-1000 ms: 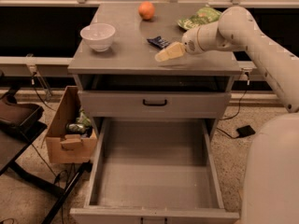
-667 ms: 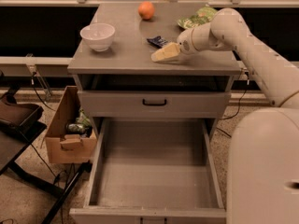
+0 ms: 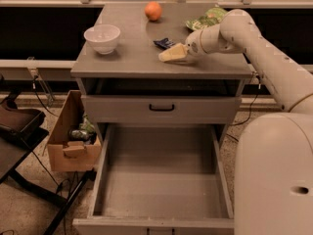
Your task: Place rxbar blueberry into middle drawer
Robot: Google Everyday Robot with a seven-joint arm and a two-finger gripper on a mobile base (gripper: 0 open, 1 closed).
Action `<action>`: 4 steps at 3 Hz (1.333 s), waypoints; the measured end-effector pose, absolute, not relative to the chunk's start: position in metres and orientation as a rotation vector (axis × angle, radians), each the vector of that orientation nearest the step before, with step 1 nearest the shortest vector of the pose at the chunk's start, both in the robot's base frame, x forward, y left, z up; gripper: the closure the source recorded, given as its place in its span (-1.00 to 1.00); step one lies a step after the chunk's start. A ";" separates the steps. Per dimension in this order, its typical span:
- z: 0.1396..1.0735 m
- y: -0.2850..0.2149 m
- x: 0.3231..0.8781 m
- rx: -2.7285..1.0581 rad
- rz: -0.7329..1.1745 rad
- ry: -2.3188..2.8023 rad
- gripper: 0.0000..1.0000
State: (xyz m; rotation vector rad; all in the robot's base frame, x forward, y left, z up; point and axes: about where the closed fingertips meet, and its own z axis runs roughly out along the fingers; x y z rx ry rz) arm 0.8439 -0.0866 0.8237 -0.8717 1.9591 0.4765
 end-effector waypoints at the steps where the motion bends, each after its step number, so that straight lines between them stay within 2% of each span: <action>1: 0.824 -0.087 0.844 -0.872 0.477 1.959 0.32; 2: 0.824 -0.087 0.844 -0.872 0.477 1.959 0.78; 3: 0.823 -0.086 0.844 -0.872 0.477 1.959 1.00; 4: 0.824 -0.086 0.844 -0.872 0.477 1.959 1.00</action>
Offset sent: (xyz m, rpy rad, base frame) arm 0.0000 0.0000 0.0000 0.0000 0.0000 0.0000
